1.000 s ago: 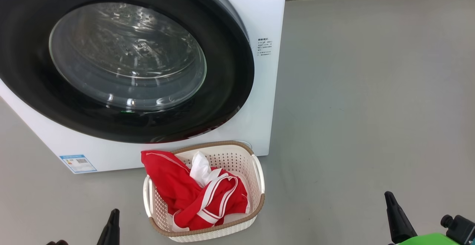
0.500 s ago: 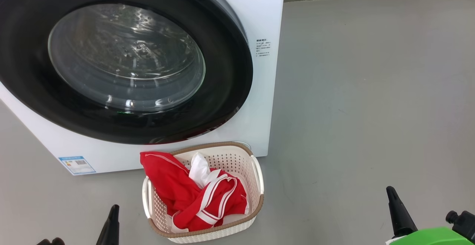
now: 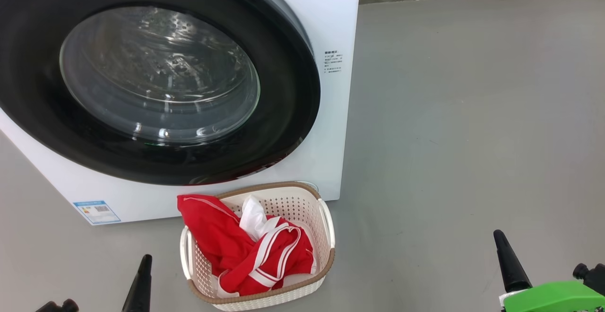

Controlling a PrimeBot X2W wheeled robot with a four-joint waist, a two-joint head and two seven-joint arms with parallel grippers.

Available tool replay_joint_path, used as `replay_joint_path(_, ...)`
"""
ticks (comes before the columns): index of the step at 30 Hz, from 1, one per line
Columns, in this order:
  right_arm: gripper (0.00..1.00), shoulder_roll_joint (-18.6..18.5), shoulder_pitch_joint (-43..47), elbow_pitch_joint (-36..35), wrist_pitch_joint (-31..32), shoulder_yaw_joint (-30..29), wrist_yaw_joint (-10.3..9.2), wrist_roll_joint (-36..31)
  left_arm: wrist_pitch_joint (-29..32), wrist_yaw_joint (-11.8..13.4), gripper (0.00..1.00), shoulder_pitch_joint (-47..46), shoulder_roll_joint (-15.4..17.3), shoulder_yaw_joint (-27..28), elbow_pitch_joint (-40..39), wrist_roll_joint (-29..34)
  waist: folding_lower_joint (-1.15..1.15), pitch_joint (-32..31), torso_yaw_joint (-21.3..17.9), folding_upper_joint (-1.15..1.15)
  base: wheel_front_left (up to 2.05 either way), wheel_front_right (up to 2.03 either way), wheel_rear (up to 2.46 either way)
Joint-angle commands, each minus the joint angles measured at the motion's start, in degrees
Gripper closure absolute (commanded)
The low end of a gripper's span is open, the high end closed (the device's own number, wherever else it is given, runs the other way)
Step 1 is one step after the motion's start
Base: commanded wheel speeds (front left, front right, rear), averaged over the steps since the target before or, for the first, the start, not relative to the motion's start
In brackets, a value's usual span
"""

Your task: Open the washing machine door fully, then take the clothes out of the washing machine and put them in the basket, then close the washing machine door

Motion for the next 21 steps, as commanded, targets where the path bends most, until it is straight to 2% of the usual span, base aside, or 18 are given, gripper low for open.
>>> replay_joint_path(1,1.00,-1.06,-3.06,-1.61,0.28,0.49,-0.03,1.90,0.31,-0.24,1.00,-2.27,0.46,1.56,-1.57,-1.63,-0.01,-0.02,-0.02,0.00,0.00,0.00,0.00)
replay_joint_path(21,1.00,-1.36,-5.51,-1.80,3.84,-0.01,-0.04,13.91,3.78,-0.30,1.00,-3.79,-0.08,2.50,-1.74,-14.11,-0.01,-0.31,-0.41,0.00,0.00,0.00,0.00)
